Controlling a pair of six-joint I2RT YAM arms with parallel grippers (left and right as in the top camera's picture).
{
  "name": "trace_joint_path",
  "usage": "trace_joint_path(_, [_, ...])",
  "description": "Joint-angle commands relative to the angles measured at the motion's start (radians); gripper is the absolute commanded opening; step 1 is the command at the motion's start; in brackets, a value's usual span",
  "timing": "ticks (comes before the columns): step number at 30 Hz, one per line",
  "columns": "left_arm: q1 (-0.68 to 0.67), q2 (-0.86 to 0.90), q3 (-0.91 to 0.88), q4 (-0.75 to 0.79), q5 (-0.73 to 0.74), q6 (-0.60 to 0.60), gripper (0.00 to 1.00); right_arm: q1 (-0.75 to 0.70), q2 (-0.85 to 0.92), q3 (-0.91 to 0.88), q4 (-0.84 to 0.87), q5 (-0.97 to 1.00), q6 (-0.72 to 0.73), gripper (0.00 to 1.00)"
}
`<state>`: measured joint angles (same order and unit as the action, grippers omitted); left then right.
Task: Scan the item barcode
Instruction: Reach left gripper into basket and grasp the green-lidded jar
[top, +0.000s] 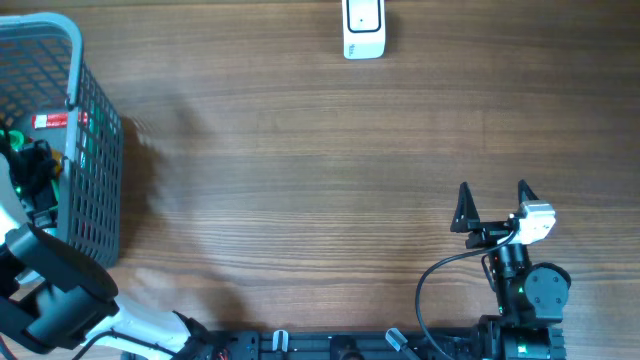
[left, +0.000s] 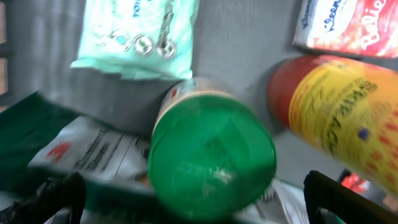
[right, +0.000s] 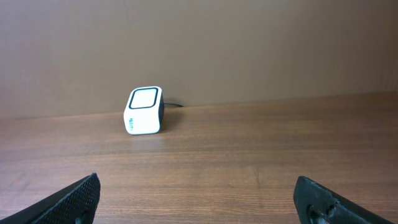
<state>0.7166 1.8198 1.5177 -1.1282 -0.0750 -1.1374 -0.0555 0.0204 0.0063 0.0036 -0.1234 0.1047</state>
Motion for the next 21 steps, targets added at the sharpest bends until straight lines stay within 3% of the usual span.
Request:
trace_joint_path(1, [0.008,0.010,-0.070,0.051,-0.028,-0.023,1.00,0.004,-0.004,-0.001,0.004,-0.001,0.003,1.00])
trace_joint_path(21, [0.007,0.011,-0.177,0.245,-0.029,-0.023,1.00,0.004,-0.003,-0.001,0.004,-0.001,0.002,1.00])
